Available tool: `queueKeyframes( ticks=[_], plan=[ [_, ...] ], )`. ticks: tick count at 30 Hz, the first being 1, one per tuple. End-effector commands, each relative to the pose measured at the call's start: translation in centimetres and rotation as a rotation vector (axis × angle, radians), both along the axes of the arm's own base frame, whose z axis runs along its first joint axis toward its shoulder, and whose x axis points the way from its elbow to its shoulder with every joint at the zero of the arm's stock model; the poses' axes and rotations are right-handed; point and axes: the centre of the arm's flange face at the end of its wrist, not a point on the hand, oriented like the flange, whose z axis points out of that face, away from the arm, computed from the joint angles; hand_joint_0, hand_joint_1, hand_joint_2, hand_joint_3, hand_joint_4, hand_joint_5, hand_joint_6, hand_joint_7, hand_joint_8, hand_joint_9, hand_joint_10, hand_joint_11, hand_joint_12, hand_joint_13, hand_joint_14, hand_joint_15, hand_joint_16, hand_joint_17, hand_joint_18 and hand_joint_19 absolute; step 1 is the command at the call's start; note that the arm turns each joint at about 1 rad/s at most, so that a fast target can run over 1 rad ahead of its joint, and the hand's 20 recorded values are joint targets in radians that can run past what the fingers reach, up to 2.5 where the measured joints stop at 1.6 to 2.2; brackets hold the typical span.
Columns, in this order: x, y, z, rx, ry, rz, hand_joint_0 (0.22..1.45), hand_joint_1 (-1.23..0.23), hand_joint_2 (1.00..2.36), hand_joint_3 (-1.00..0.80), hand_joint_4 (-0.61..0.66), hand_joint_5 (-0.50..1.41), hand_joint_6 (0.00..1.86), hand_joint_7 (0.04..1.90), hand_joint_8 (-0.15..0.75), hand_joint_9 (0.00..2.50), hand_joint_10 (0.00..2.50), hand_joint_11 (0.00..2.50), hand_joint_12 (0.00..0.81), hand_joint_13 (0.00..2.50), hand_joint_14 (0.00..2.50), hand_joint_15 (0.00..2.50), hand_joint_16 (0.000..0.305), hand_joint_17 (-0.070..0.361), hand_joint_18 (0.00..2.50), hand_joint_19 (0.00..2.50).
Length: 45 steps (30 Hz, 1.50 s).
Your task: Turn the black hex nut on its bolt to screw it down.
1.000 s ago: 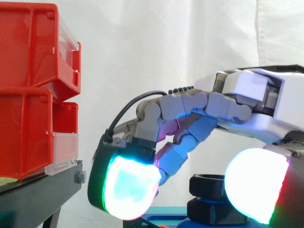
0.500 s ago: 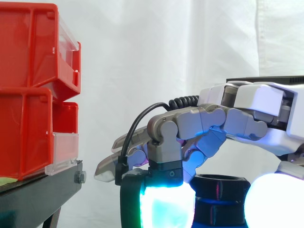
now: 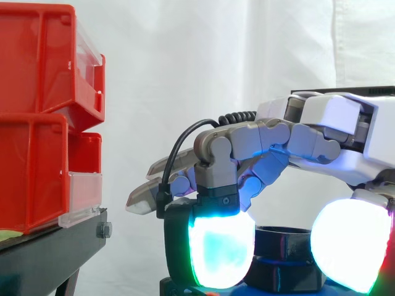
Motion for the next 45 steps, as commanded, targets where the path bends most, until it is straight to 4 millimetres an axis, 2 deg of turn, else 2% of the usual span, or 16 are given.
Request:
queueKeyframes(
  ticks=[1,29,32,37,40,45],
  plan=[
    [-0.1,-0.6,0.1,-0.003,-0.001,0.0,0.55,-0.26,1.0,-0.5,0.17,0.0,0.53,1.5,0.271,0.96,0.0,0.15,0.344,0.55,0.0,0.0,0.05,0.112,0.44,0.1],
    [-0.8,-4.6,0.0,-0.036,-0.021,-0.001,0.55,-0.25,1.0,-0.5,0.16,-0.01,0.58,1.44,0.275,0.96,0.01,0.16,0.341,0.55,0.0,0.0,0.049,0.11,0.44,0.1],
    [-0.9,-5.1,0.1,-0.036,-0.024,-0.004,0.55,-0.17,1.0,-0.5,0.16,-0.01,0.58,1.44,0.274,0.96,0.0,0.15,0.34,0.54,0.0,0.0,0.049,0.111,0.43,0.12],
    [-1.2,-6.7,0.2,-0.044,-0.033,0.004,0.49,0.06,1.0,-0.5,0.16,-0.01,0.56,1.46,0.286,0.92,0.0,0.15,0.367,0.5,0.0,0.01,0.056,0.127,0.37,0.14],
    [-1.3,-7.0,0.1,-0.045,-0.033,0.004,0.48,0.11,1.0,-0.5,0.17,-0.01,0.53,1.49,0.288,0.9,0.01,0.15,0.377,0.48,0.0,0.01,0.059,0.133,0.34,0.13],
    [-1.4,-7.5,0.2,-0.047,-0.036,0.001,0.47,0.11,1.0,-0.5,0.18,-0.01,0.51,1.51,0.29,0.88,0.0,0.14,0.381,0.48,0.0,0.01,0.06,0.134,0.33,0.13]
  ],
)
